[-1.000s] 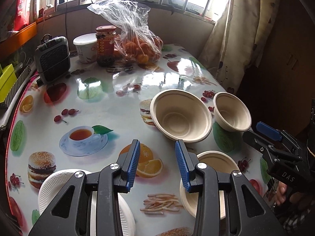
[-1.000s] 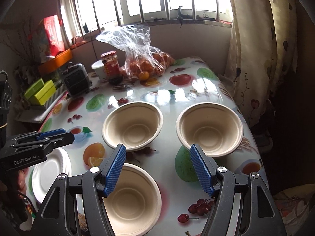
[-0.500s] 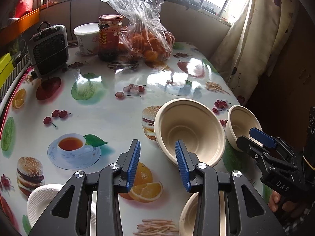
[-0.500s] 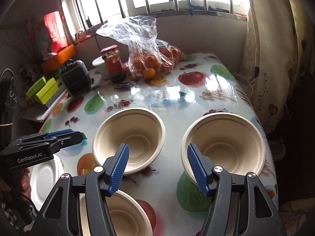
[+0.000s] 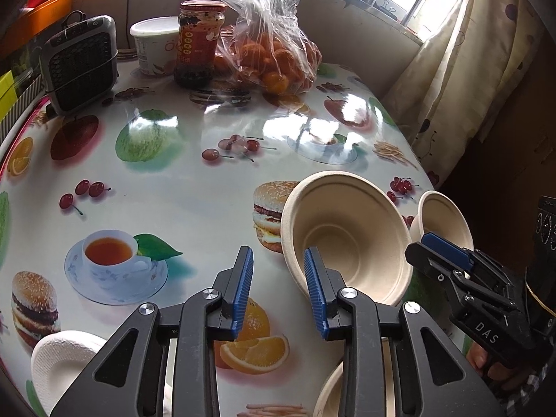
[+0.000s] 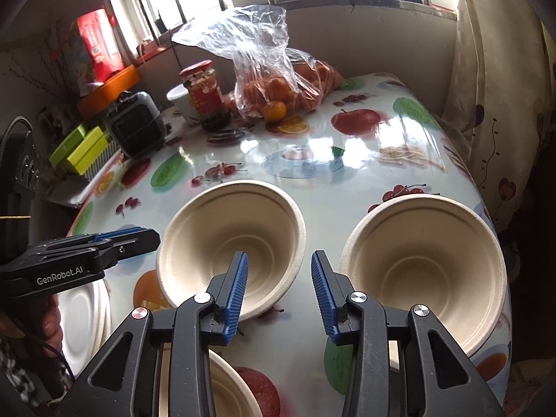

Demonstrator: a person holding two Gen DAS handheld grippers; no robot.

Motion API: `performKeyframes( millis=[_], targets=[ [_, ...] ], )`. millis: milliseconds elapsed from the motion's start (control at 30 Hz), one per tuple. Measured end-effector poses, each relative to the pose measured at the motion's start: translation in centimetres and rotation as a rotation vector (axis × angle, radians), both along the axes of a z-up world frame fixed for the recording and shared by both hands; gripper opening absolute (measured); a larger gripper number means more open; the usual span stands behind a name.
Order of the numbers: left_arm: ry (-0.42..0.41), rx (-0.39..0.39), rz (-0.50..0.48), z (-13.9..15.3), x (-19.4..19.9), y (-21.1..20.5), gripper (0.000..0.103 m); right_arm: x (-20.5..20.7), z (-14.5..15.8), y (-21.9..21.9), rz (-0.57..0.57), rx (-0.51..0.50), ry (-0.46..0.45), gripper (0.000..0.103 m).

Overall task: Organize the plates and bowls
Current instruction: 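Close the left tool on a beige bowl rim while the right tool grips another bowl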

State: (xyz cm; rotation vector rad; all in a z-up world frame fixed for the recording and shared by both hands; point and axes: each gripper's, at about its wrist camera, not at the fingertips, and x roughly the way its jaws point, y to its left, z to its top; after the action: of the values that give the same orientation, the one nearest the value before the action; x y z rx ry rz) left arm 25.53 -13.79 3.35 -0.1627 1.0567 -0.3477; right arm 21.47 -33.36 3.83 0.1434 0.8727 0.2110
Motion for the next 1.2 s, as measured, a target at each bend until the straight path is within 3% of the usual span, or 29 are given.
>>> performKeyframes(
  millis=[100,200,300,567,667,1200],
  targets=[
    [0.009,-0.004,0.000,-0.3,0.1,0.0,0.031,0.0,-0.2,-0.1,0.002,0.011,0.009,0.035],
    [0.029,-0.023,-0.005,-0.7,0.3,-0.1,0.022,0.2,-0.3,0.0,0.005,0.011,0.013,0.031],
    [0.034,-0.016,-0.009,-0.9,0.3,-0.3,0.020,0.2,-0.4,0.0,0.004,0.012,0.013,0.026],
    [0.050,-0.030,-0.011,-1.2,0.5,-0.5,0.014,0.3,-0.6,0.1,0.004,0.012,0.019,0.026],
    [0.052,-0.038,-0.010,-1.3,0.6,-0.6,0.014,0.2,-0.7,0.1,0.005,0.017,0.020,0.020],
    [0.020,-0.011,-0.020,-0.7,0.1,-1.1,0.013,-0.2,-0.6,-0.2,-0.005,0.027,0.015,0.018]
  ],
)
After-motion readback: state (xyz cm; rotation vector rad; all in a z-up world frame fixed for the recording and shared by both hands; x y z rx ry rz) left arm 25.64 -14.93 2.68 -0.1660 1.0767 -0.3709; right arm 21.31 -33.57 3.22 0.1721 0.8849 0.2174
